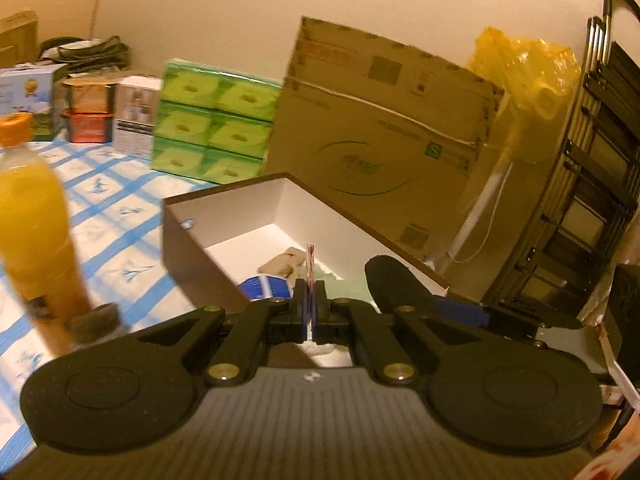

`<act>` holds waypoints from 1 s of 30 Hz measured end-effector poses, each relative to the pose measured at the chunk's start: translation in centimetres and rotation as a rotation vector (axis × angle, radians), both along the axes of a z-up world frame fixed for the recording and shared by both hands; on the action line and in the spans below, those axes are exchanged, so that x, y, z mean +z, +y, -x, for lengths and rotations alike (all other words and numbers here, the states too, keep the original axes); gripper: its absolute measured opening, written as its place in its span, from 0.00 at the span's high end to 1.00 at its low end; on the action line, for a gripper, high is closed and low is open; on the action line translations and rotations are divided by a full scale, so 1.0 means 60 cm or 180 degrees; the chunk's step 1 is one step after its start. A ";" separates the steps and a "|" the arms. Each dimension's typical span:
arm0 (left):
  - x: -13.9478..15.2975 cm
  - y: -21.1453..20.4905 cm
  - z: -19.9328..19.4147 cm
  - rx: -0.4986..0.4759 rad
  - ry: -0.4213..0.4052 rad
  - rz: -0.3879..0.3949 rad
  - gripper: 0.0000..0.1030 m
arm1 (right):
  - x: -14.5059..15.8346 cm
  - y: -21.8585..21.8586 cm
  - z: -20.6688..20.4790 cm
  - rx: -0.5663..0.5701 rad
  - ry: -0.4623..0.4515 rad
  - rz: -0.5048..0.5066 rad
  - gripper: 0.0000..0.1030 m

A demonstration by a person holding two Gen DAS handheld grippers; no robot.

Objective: Organize soft objects
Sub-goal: 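Carry the black sponge and cotton swab packet over the brown box and open both tools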

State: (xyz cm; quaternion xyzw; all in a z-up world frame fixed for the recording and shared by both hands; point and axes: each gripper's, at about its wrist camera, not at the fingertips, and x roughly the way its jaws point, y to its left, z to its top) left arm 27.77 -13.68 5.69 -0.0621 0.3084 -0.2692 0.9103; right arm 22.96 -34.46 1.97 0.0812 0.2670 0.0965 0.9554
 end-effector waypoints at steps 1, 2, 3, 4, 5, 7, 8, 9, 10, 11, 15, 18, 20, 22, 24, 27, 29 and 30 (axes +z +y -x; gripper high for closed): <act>-0.004 -0.011 -0.011 -0.0026 0.0027 -0.0012 0.99 | -0.003 -0.008 -0.006 -0.0014 0.0013 0.0020 0.49; -0.009 -0.021 -0.020 -0.0054 0.0048 -0.0032 0.99 | -0.005 -0.014 -0.013 -0.0021 0.0032 0.0041 0.49; -0.012 -0.029 -0.026 -0.0070 0.0057 -0.0055 0.99 | -0.009 -0.020 -0.019 -0.0029 0.0049 0.0055 0.49; -0.018 -0.039 -0.035 -0.0086 0.0074 -0.0101 0.99 | -0.013 -0.025 -0.024 -0.0033 0.0064 0.0068 0.49; -0.023 -0.046 -0.042 -0.0101 0.0090 -0.0137 0.99 | -0.017 -0.029 -0.030 -0.0026 0.0089 0.0084 0.49; -0.035 -0.058 -0.055 -0.0130 0.0135 -0.0188 0.99 | -0.026 -0.038 -0.038 -0.0013 0.0124 0.0102 0.49; -0.041 -0.065 -0.062 -0.0135 0.0167 -0.0218 0.99 | -0.030 -0.040 -0.041 -0.0001 0.0144 0.0112 0.49; -0.048 -0.072 -0.071 -0.0142 0.0199 -0.0257 0.99 | -0.034 -0.043 -0.047 0.0003 0.0166 0.0117 0.49; -0.053 -0.078 -0.077 -0.0154 0.0213 -0.0287 0.99 | -0.038 -0.046 -0.053 0.0010 0.0186 0.0118 0.49; -0.059 -0.085 -0.085 -0.0163 0.0240 -0.0328 0.98 | -0.041 -0.046 -0.060 0.0021 0.0208 0.0115 0.49; -0.085 -0.105 -0.114 -0.0175 0.0397 -0.0521 0.87 | -0.049 -0.052 -0.074 0.0075 0.0328 0.0070 0.49; -0.093 -0.109 -0.123 -0.0150 0.0416 -0.0659 0.83 | -0.052 -0.052 -0.079 0.0129 0.0416 0.0084 0.49; -0.092 -0.105 -0.123 -0.0138 0.0417 -0.0667 0.82 | -0.055 -0.049 -0.080 0.0164 0.0459 0.0108 0.49; -0.090 -0.097 -0.122 -0.0107 0.0427 -0.0655 0.79 | -0.059 -0.047 -0.082 0.0187 0.0499 0.0122 0.49; -0.087 -0.088 -0.118 -0.0074 0.0423 -0.0633 0.76 | -0.062 -0.045 -0.085 0.0200 0.0529 0.0121 0.49; -0.080 -0.077 -0.114 -0.0029 0.0415 -0.0614 0.65 | -0.065 -0.038 -0.090 0.0176 0.0491 0.0133 0.41; -0.073 -0.066 -0.108 0.0004 0.0398 -0.0591 0.64 | -0.067 -0.035 -0.093 0.0109 0.0528 0.0155 0.39; -0.070 -0.061 -0.104 0.0009 0.0389 -0.0575 0.64 | -0.066 -0.034 -0.093 0.0100 0.0531 0.0144 0.39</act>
